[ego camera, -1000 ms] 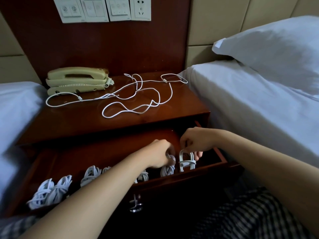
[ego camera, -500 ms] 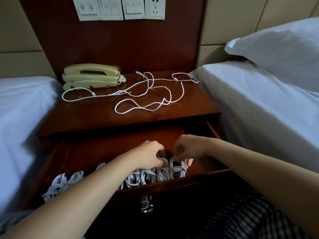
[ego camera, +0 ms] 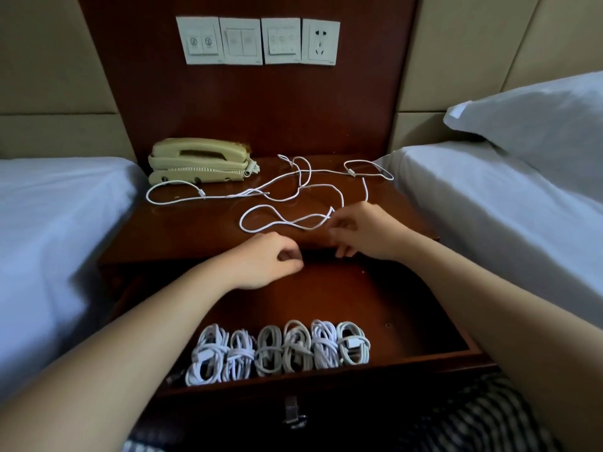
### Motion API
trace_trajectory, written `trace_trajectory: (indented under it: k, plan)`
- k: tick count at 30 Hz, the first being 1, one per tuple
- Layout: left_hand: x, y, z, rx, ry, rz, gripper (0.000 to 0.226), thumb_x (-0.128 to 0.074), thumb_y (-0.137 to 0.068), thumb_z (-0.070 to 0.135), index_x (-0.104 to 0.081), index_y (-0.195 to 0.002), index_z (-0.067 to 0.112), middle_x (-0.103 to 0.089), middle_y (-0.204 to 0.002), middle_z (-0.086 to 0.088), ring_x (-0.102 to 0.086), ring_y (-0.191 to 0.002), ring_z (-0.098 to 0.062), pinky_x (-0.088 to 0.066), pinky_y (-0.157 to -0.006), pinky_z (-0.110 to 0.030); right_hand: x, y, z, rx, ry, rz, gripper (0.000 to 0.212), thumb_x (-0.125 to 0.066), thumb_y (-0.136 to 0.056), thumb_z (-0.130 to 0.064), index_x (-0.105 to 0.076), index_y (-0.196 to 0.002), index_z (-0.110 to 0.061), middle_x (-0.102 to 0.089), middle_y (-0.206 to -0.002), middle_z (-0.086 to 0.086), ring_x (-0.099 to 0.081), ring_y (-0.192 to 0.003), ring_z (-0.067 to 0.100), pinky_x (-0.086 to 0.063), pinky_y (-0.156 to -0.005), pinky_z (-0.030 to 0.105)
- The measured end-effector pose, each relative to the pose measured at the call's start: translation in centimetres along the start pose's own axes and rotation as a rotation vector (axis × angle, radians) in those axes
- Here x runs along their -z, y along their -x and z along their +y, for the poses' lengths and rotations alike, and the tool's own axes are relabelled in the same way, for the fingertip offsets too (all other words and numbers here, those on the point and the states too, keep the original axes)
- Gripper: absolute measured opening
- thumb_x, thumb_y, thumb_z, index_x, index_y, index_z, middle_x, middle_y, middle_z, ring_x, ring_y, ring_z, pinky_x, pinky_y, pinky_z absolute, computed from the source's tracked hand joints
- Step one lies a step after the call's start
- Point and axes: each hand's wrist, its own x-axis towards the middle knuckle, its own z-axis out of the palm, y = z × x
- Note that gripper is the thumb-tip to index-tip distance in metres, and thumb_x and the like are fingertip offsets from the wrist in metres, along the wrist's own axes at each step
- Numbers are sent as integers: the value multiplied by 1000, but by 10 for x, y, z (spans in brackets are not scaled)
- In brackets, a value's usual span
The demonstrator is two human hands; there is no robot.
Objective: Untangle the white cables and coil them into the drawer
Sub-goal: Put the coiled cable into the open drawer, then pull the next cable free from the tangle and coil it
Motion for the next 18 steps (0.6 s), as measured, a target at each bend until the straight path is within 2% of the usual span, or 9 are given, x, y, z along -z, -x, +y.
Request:
trace_trajectory:
  k: [2, 5, 7, 9, 12, 15, 18]
  plan:
    - [11, -3, -5, -7, 3, 93, 14, -59, -90, 22, -69, -98, 16, -66, -87, 4, -61, -83, -11, -46, -80, -22, 0, -12, -1, 46, 60, 162, 15, -52, -90, -5, -65, -95, -9, -65, -80, 1, -65, -67, 14, -50, -61, 22]
    - [24, -10, -15, 3, -22, 223, 16, -58, -90, 19, -67, -102, 14, -64, -93, 3, -60, -90, -12, -45, -81, -18, -7, -31, 0, 74, 189, 263, 19, -54, -89, -7, -66, -104, -9, -61, -99, 2, -55, -77, 12, -37, -65, 17]
    - [27, -18, -27, 36, -64, 274, 20, -57, -90, 20, -64, -109, 14, -60, -104, 0, -56, -102, -16, -42, -90, -25, -15, -43, 2, 66, 222, 250, 24, -56, -90, -11, -62, -113, -9, -57, -111, 6, -56, -87, 17, -39, -72, 20]
    - [27, -27, -42, 105, -102, 299, 32, -56, -91, 23, -55, -122, 15, -52, -124, -3, -46, -120, -20, -36, -102, -31, -24, -53, 3, 36, 251, 186, 31, -56, -93, -19, -57, -122, -7, -53, -120, 10, -58, -98, 24, -45, -79, 26]
    - [24, -35, -59, 204, -133, 285, 50, -52, -93, 29, -37, -140, 19, -36, -145, -3, -33, -134, -25, -31, -108, -41, -38, -62, 3, -3, 338, 120, 38, -52, -95, -30, -53, -125, -7, -50, -125, 11, -51, -110, 27, -47, -92, 35]
    - [19, -41, -66, 252, -175, 243, 55, -46, -96, 34, -26, -146, 21, -28, -152, 0, -27, -138, -25, -28, -109, -39, -45, -70, 5, -28, 387, 120, 39, -48, -96, -35, -52, -125, -10, -47, -126, 8, -44, -117, 24, -43, -95, 34]
    - [16, -46, -64, 244, -157, 256, 54, -46, -95, 36, -30, -144, 20, -31, -151, -1, -29, -137, -23, -28, -108, -37, -47, -75, 8, -41, 328, 159, 32, -47, -96, -36, -56, -112, -10, -49, -115, 6, -46, -111, 23, -43, -89, 32]
